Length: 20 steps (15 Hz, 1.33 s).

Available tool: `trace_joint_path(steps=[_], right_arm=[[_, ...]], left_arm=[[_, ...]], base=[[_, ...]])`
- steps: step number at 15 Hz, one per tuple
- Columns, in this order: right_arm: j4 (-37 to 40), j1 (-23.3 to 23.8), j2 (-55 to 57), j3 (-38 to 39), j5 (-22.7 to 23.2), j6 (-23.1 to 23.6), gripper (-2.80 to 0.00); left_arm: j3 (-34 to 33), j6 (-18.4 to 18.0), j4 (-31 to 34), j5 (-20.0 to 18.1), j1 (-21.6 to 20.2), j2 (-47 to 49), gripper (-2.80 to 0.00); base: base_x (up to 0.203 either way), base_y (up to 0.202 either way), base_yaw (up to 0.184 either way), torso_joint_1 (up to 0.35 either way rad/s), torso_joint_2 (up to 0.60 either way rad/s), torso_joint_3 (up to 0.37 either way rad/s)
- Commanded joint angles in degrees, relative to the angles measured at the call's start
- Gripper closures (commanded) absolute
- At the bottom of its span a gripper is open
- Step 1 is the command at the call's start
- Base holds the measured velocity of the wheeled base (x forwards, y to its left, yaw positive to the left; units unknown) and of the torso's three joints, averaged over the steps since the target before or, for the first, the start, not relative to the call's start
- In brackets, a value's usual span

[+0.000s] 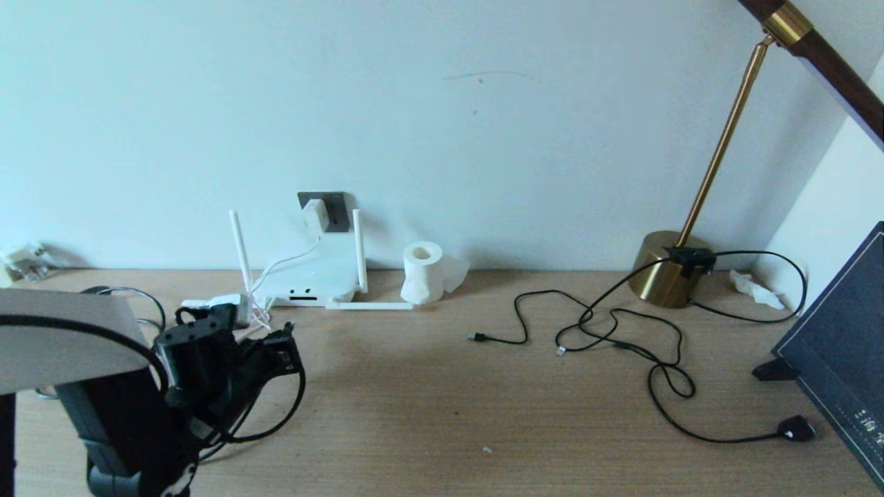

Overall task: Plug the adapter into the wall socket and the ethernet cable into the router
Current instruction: Plug cable into router interface

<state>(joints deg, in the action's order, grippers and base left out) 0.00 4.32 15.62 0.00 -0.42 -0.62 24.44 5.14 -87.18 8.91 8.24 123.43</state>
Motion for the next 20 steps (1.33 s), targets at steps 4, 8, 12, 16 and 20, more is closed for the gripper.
trace_joint_path(steps=[4,8,12,16,20], right_arm=[[0.0,0.0,0.2,0.0,0.0,0.0,-2.80],[0.0,-2.6,-0.1,0.0,0.0,0.0,-2.80],[-0.2,-5.2,-8.9,0.0,-0.1,0.0,-2.80],[-0.3,-4.4,-15.5,0.0,-0.1,0.1,-2.80],[-0.3,-4.4,-15.5,0.0,-0.1,0.1,-2.80]], left_arm=[[-2.2,0.3,-0.5,-0.2,-0.1,0.0,0.00],[-1.6,0.7,-0.5,-1.5,-0.8,0.8,0.00],[-1.5,0.8,-0.5,-1.5,-0.5,1.5,0.00],[-1.3,1.3,-0.5,-1.7,-1.1,1.6,0.00],[-0.8,1.3,-0.5,-2.0,-0.8,1.9,0.00]], base=[[0.000,0.000,0.000,0.000,0.00,0.000],[0.000,0.000,0.000,0.000,0.00,0.000],[0.000,0.000,0.000,0.000,0.00,0.000],[0.000,0.000,0.000,0.000,0.00,0.000],[0.000,0.000,0.000,0.000,0.00,0.000]])
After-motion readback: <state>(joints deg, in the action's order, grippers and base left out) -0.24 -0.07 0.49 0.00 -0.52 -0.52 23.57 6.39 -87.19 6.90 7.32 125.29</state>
